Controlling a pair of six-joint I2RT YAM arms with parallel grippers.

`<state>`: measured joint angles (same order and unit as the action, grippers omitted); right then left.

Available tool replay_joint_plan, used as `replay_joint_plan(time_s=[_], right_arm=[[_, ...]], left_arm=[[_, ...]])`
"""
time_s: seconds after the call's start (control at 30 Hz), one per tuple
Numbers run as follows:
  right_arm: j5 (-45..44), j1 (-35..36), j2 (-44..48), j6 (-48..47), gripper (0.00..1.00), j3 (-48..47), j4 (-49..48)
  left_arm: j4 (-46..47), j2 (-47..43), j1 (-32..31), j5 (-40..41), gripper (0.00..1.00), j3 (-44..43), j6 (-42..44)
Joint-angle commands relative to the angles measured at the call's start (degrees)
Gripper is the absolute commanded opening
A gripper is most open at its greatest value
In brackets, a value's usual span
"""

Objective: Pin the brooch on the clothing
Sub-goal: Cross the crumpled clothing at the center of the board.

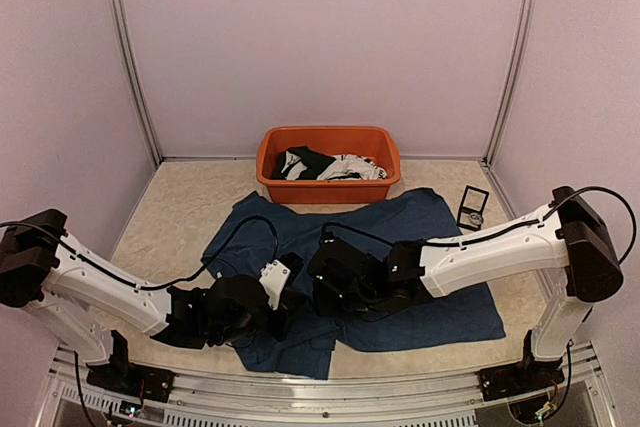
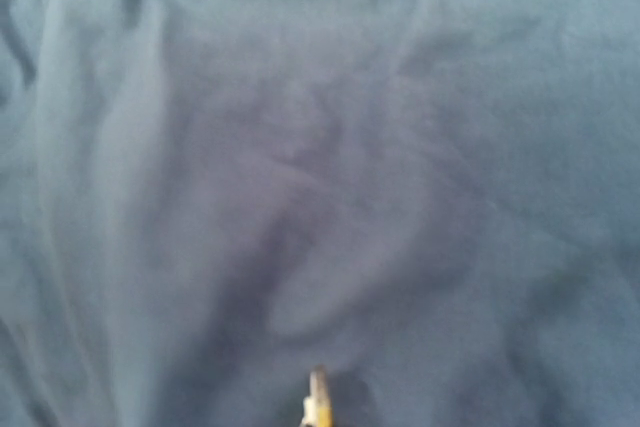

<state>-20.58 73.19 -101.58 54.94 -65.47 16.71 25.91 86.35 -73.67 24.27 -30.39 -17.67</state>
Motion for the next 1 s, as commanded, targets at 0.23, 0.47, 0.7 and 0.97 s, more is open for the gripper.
replay_joint_plan(time_s=[0.23,0.47,0.7,0.97], right_arm=[[1.5,-0.1,-3.5,3.3,0.00,-7.7,4.2],[-0.1,-1.1,-3.2,6.4,0.00,-7.1,6.9],[-4.0,-1.6,-3.3,8.5,0.00,-7.3,9.4],[-3.7,-1.3,-5.4,7.0,0.00,-9.6,10.5]], left_arm=[[1.3,1.1,-1.3,-1.4,0.00,-2.1,4.3],[1.4,0.5,-1.5,-2.0,0.00,-1.5,4.2],[1.1,0.1,-1.7,-2.5,0.00,-1.7,4.6],[1.0,0.3,-1.7,-2.0,0.00,-1.8,4.6]])
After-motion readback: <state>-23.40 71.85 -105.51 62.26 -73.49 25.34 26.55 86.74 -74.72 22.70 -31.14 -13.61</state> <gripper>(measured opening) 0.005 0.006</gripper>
